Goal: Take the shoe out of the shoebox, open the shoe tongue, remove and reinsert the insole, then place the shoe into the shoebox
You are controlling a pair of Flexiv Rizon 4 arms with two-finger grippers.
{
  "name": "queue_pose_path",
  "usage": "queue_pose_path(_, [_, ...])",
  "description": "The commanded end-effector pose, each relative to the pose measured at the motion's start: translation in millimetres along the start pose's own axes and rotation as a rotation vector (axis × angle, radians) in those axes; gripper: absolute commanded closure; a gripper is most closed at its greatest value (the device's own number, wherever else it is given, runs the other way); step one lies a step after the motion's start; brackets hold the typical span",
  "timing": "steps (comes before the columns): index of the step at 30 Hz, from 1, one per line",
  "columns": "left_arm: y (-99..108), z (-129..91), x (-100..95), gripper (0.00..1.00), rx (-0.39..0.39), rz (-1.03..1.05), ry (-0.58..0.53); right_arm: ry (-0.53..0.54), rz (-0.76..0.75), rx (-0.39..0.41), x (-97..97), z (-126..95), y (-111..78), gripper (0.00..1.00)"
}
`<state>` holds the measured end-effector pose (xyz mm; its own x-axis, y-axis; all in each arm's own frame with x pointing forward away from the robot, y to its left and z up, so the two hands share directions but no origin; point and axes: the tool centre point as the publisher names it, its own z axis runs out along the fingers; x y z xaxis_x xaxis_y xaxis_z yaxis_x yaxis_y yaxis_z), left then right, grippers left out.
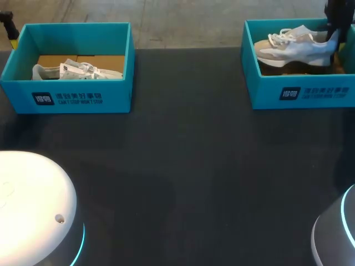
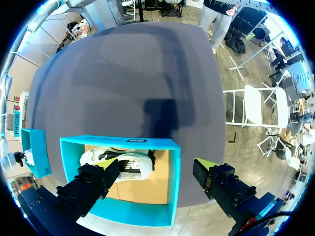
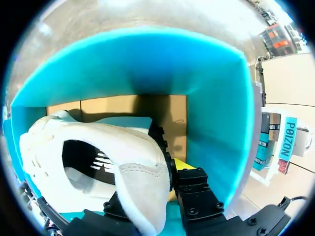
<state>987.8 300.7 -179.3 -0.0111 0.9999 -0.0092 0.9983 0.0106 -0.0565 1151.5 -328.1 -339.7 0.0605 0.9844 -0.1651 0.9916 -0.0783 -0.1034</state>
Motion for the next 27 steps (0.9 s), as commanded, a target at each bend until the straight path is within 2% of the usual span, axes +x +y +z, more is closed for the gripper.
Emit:
queue_pose_path(1, [0, 0, 0.6, 0.00, 0.000, 0.001, 0.002, -0.001, 0.000, 0.004, -5.6, -22, -2.7, 1.00])
queue_pose_path(14, [0, 0, 0.6, 0.00, 0.000, 0.001, 0.002, -0.041, -0.016, -0.029, -21.6, -61, -11.5, 1.00])
queue_pose_path(27, [0, 0, 0.6, 0.00, 0.000, 0.001, 0.002, -0.046, -0.002, -0.062, -37.6, -82, -19.1, 1.00])
